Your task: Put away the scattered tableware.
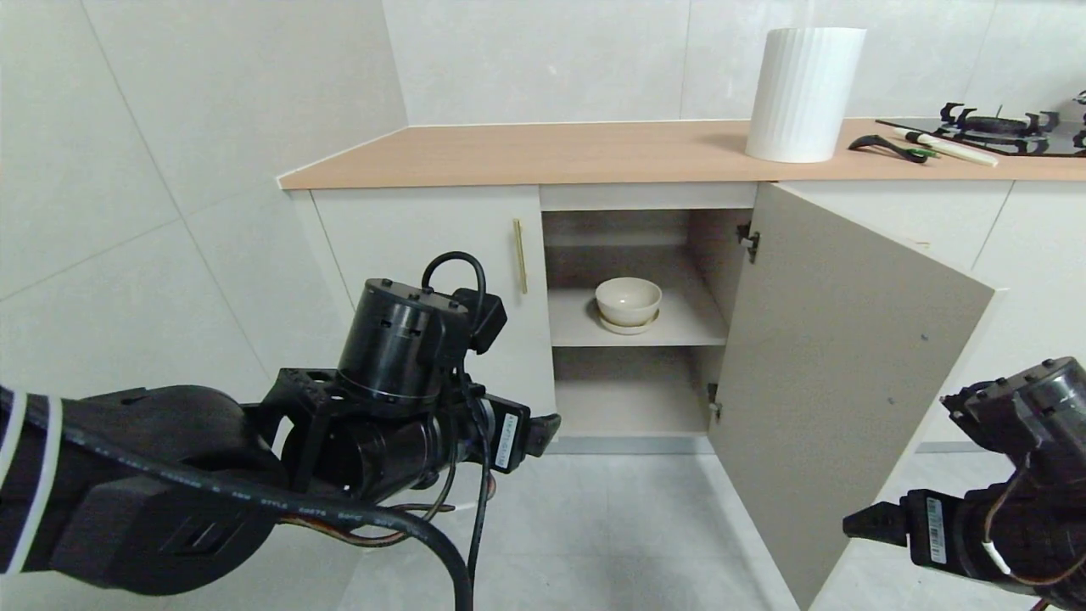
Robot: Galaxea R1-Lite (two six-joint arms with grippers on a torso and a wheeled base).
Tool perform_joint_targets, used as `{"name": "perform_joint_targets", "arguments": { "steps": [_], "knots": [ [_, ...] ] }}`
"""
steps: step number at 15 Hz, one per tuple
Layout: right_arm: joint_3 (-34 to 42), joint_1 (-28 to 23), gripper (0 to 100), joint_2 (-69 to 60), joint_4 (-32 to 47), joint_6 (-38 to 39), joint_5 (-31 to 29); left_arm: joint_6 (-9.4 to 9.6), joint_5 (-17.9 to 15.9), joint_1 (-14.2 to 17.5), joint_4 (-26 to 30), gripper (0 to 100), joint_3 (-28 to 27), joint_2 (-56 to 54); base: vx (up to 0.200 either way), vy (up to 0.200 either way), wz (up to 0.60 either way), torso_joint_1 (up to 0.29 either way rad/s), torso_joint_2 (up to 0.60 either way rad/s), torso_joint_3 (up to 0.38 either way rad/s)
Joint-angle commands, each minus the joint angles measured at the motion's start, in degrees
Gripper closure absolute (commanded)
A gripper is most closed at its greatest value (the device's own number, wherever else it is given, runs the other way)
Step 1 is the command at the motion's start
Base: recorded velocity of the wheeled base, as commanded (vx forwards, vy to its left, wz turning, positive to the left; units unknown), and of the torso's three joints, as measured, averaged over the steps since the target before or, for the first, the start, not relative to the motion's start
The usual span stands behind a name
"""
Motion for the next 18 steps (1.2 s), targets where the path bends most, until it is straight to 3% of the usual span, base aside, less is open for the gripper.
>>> {"name": "perform_joint_targets", "arguments": {
  "steps": [1, 4, 8, 11, 18],
  "knots": [
    [0.42, -3.24, 0, -0.58, -0.08, 0.22, 0.01, -0.04, -0.01, -0.06, -0.08, 0, -0.03, -0.21, 0.000, -0.200, 0.00, 0.002, 0.00, 0.007],
    [0.33, -5.88, 0, -0.66, -0.16, 0.75, -0.08, -0.04, -0.01, -0.06, 0.01, 0, -0.03, -0.30, 0.000, -0.200, 0.00, -0.001, 0.01, -0.001],
    [-3.54, -15.19, 0, -0.31, -0.34, 0.31, -0.52, -0.04, -0.01, -0.06, -0.08, 0, -0.03, -0.47, 0.000, -0.200, 0.00, 0.004, 0.00, 0.002],
    [-8.64, -23.37, 0, 5.14, -0.69, 0.31, -0.43, -0.12, -0.18, 0.20, -0.08, 0, 0.32, -2.41, 0.000, 0.000, 0.00, 0.000, 0.00, 0.000],
    [-20.24, -24.60, 0, 23.59, -12.12, -0.48, 0.53, -0.12, -0.36, 1.26, -0.69, 0, 0.23, -4.96, 0.000, 0.000, 0.00, 0.000, 0.00, 0.000]
  ]
}}
